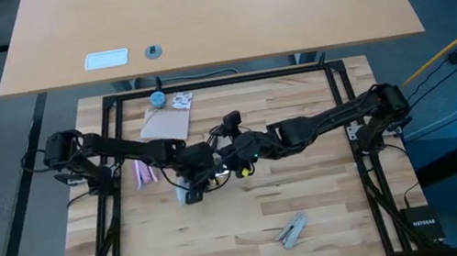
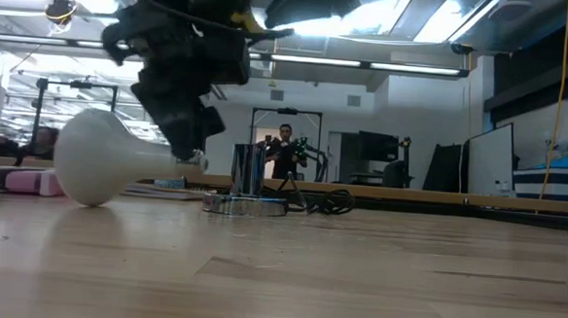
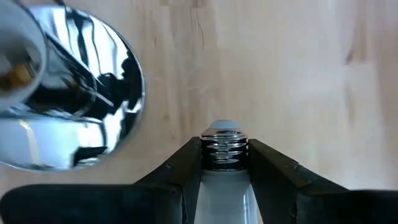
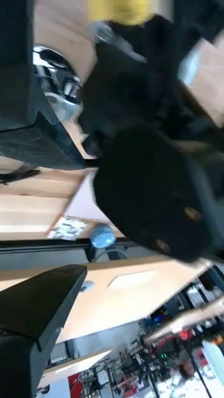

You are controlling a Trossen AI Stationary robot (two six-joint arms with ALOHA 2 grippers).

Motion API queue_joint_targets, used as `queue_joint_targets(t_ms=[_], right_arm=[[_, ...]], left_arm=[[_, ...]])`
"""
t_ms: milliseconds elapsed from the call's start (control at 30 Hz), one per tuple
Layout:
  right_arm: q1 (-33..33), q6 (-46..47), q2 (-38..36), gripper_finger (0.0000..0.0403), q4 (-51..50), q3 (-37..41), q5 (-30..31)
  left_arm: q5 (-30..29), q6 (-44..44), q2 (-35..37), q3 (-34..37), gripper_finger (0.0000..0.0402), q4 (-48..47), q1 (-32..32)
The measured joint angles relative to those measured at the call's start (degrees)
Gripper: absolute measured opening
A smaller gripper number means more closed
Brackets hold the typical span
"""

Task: Screw lightbulb
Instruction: Insert the light bulb into the lamp

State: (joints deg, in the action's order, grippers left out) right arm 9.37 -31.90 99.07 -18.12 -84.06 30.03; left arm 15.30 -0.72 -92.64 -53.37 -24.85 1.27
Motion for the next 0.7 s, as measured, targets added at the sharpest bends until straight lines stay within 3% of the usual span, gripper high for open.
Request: queue_joint_targets(t_ms=[233,567,700], right_arm=[[0.0,1.9,0.0,0.0266,-1.6,0.0,0.0],[0.0,2.1,0.0,0.0266,-2.7,0.0,0.0],[0.0,2.1,0.0,0.0266,-2.8,0.0,0.0]], left_arm=[[-3.9,-14.8,0.0,0.0,0.0113,0.2,2.0],[-6.9,-15.9,0.0,0.0,0.0113,0.2,2.8],[-7.5,-13.8,-0.4,0.0,0.0138,0.3,2.9]])
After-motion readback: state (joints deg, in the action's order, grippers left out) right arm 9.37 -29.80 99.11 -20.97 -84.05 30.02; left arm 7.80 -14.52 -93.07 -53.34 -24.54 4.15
